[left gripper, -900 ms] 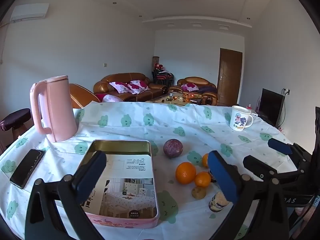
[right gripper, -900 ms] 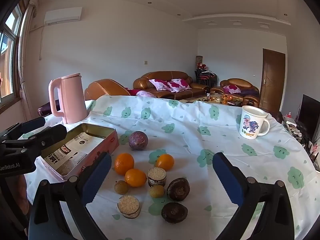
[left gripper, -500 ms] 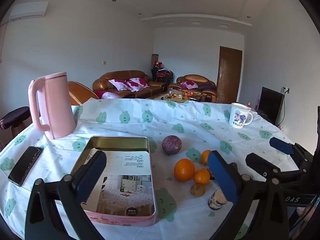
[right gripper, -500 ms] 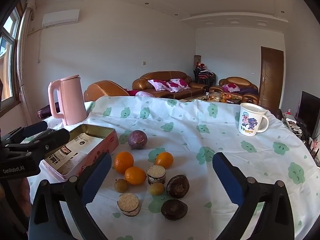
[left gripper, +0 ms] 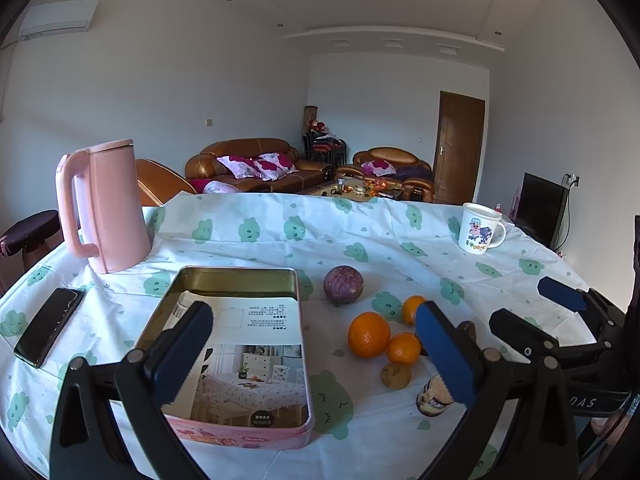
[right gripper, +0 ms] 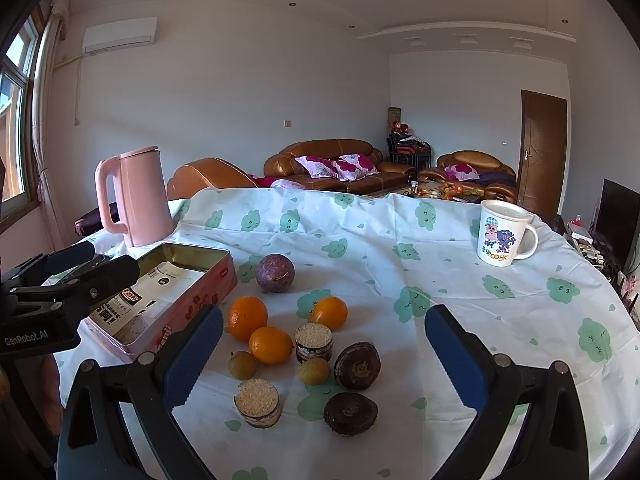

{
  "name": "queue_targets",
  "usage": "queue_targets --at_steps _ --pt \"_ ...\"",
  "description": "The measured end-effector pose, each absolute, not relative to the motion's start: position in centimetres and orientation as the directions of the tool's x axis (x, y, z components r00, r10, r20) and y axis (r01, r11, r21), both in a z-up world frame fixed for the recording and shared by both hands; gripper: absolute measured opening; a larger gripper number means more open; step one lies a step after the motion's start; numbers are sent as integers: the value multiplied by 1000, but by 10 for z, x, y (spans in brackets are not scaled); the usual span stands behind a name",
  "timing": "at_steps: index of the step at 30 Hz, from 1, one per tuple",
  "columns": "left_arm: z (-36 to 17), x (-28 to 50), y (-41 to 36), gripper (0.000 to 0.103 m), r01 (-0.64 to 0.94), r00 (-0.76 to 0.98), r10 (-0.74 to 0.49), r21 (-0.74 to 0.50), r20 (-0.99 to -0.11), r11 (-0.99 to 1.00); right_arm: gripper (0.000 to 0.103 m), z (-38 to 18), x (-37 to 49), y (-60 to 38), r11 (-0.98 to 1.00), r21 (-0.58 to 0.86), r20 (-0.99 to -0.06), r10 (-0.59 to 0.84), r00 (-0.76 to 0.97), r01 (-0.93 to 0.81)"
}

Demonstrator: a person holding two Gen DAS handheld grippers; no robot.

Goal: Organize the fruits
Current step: 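Move both grippers toward the fruit cluster beside the tin box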

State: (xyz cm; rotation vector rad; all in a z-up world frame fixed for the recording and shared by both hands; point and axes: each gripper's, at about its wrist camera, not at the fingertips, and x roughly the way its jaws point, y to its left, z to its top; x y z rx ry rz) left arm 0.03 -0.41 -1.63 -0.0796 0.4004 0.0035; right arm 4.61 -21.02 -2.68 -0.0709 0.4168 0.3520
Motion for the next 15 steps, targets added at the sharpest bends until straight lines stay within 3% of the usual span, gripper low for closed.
queue_targets --at_steps 15 --pt "-17 1 -4 103 -19 919 -13 -78 -393 997 102 -30 45 -209 936 5 -413 323 851 -352"
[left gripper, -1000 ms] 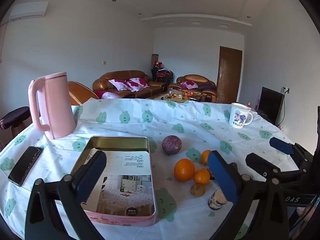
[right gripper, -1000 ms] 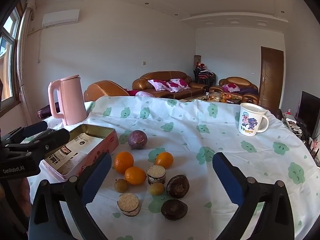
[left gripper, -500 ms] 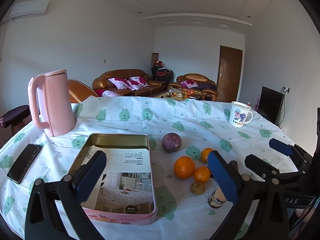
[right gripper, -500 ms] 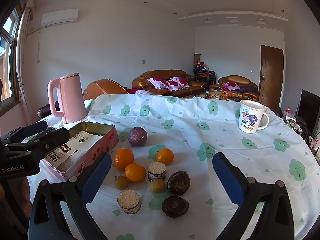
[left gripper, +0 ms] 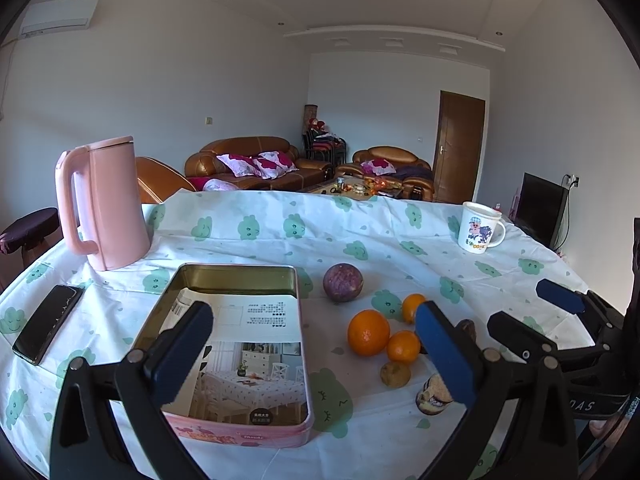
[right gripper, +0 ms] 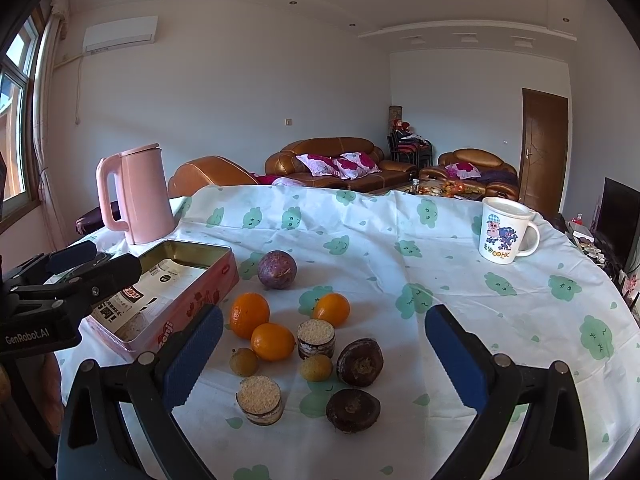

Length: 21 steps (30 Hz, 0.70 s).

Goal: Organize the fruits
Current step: 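Move both grippers toward the fruit cluster beside the tin box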

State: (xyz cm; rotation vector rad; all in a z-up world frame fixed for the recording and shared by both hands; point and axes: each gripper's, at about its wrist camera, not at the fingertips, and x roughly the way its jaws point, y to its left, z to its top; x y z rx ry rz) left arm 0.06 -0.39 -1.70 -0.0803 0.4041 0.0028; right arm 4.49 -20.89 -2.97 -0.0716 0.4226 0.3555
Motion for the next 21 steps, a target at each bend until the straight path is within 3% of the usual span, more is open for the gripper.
queue_targets --at_steps 21 --pt "-25 2 -17 103 0 908 -30 -72 -417 997 102 -37 50 -213 939 12 -438 314 842 -344"
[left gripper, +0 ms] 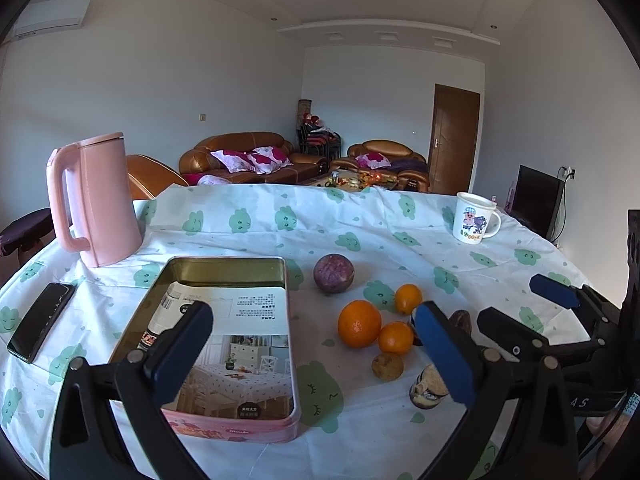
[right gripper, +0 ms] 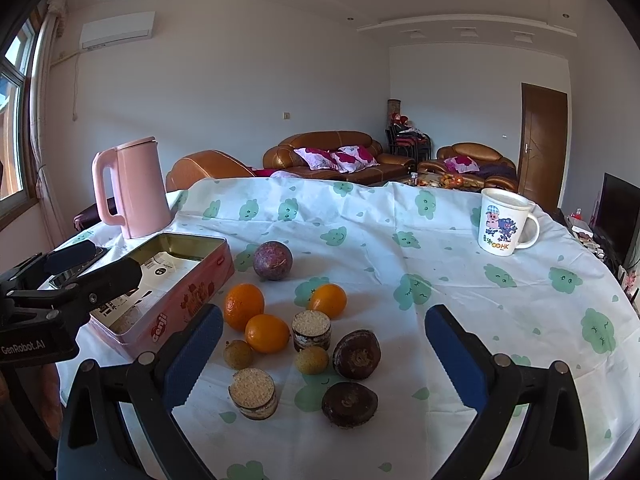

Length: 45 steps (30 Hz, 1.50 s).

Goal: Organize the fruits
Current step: 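Move both grippers toward the fruit cluster beside the tin box, then grasp a white-topped round cake with left gripper while right grasps a dark round fruit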

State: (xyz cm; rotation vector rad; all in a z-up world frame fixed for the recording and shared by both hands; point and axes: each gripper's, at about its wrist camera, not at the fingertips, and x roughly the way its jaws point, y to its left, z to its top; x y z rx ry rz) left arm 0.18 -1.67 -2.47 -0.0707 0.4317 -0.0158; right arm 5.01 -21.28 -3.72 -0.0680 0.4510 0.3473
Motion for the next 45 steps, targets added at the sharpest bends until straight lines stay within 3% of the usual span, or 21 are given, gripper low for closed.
queue_targets --at_steps 28,37,39,45 --pt "-34 10 -26 103 29 893 -59 -72 -447 997 102 -43 55 -218 943 13 -457 300 837 -331" --pt "-53 13 -52 103 115 867 -124 -49 -483 992 102 -67 59 -242 954 2 -506 260 823 -300" --pt "-58 15 -61 101 153 853 -158 -51 -498 987 102 -73 58 -249 953 20 -515 269 814 -302" --pt "-72 22 -83 85 237 803 -224 -49 -552 970 101 -82 59 -260 952 45 -527 279 802 -302"
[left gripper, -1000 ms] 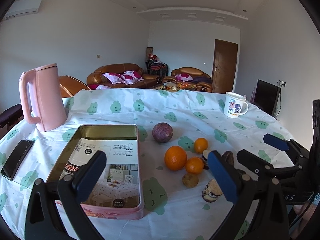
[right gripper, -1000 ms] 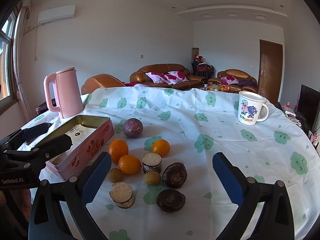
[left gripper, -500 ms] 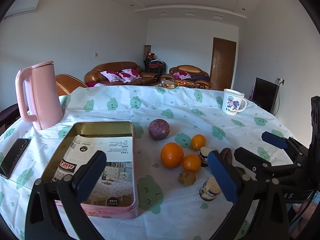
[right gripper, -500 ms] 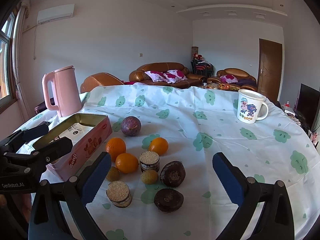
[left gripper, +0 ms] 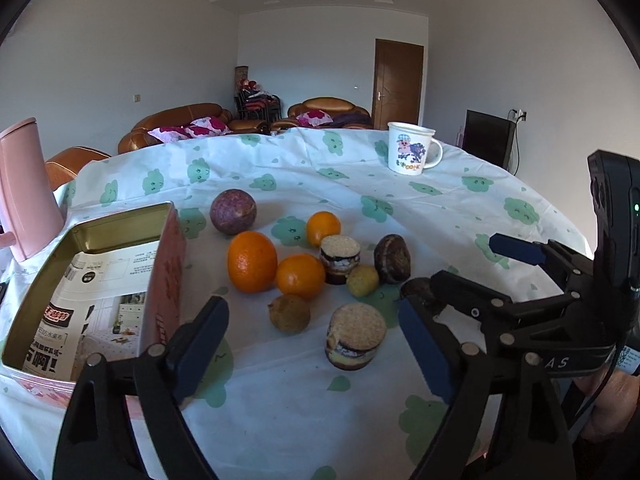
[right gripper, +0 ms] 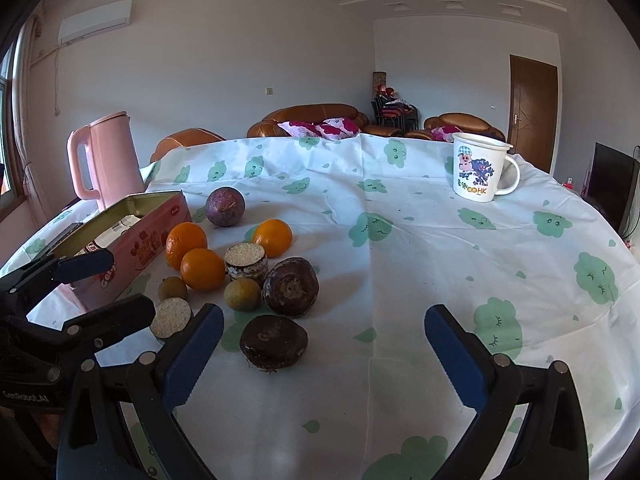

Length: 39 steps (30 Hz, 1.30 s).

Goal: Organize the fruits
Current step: 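Grasp a white-topped round cake with left gripper while right grasps a dark round fruit, then carry the cake with left gripper while right carries the dark fruit over the tin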

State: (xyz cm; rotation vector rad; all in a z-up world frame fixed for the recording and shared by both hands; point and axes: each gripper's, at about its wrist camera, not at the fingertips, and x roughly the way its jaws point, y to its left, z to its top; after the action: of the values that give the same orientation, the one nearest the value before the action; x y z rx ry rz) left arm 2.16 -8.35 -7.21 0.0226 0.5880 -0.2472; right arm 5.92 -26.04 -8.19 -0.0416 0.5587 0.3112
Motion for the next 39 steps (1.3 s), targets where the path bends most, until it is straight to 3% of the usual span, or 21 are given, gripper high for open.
queue_targets --at_steps 4,7,9,11,15,21,39 --pt "-83 29 -94 67 285 754 -270 -73 -599 956 87 -84 60 -264 938 88 -535 327 779 -334" --pt "-89 34 -98 66 296 735 -288 -92 -614 951 81 -88 63 -264 935 86 -557 332 761 -344" --pt "-90 35 -99 59 297 729 -291 -97 -619 950 77 -91 67 -263 925 108 -570 357 740 -363" --pt "-92 37 -97 36 311 713 -311 -114 -629 944 76 -93 70 -258 914 115 -585 379 717 -389" --pt "-93 36 -93 36 319 704 -331 -137 -628 938 62 -103 77 -245 889 126 -630 414 657 -440" --pt "-86 26 -88 36 282 768 -267 -66 -582 957 43 -105 74 -236 881 80 -633 406 659 -466" --pt "-61 15 -65 36 192 864 -166 6 -476 981 42 -66 53 -227 870 36 -501 442 745 -492"
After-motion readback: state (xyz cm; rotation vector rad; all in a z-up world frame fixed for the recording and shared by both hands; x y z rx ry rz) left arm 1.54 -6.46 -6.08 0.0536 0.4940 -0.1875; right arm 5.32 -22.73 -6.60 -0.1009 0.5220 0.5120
